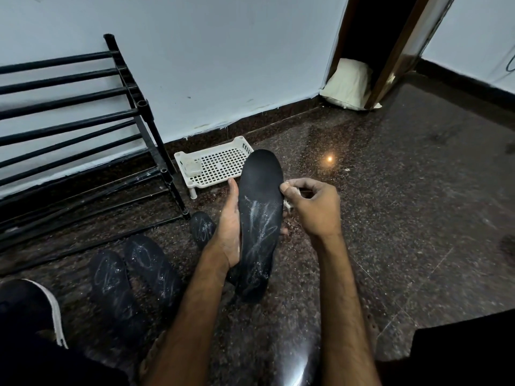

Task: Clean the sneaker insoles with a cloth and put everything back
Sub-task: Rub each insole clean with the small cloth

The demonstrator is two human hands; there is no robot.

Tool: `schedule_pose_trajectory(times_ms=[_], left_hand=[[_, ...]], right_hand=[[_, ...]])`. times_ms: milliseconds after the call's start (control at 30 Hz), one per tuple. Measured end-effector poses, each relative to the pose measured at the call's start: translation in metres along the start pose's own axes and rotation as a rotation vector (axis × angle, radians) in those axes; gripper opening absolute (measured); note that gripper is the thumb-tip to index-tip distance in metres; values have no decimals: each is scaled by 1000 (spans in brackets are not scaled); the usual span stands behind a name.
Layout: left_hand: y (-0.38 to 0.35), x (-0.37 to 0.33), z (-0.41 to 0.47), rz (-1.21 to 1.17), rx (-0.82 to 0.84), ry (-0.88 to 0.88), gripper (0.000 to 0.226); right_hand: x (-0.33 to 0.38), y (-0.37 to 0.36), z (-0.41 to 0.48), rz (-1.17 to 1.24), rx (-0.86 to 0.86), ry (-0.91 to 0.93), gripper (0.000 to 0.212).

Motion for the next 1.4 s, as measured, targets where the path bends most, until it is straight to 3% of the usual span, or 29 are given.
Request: schedule_pose_trajectory(times_ms=[133,333,533,700,767,900,1067,1200,1333,1400], left_hand=[[-13,8,-2,-12,23,30,83],[-12,2,6,-18,-45,11,81],[-15,-26,7,-7,-46,-42,75],[-20,-41,3,-53,-24,-103,68],[-19,-38,2,-47,-29,-94,69],[-28,-27,4,-84,-48,-70,65],[-22,-28,1,-144,-76,-107,65],[-22,-29,2,-57,-82,-51,61],[-22,-30,0,-121,-84,-102,62],[-21,-31,-1,-73,-79,-84,63]], right_hand=[[3,6,3,49,-123,-17,10],[32,12,-5,-266,-242,243,14],[76,-5,13,-451,68,338,36],[91,-19,10,-602,382,361,13],[87,-17,7,-626,355,394,14],[94,-25,5,-601,134,496,16],[95,-34,-7,-549,325,490,15],[98,-24,1,-547,154,519,15],[102,-35,-5,-489,338,535,15],[100,-32,-1,-512,313,508,15]])
Point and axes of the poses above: each hand's wrist, its own z-axis towards the middle knuckle, its own y-axis out of the back of the hand, x = y × z, the point moved 4 cm from there along z, towards the middle knuckle, and after that the axes turned 13 degrees about x, right-handed, at the moved point
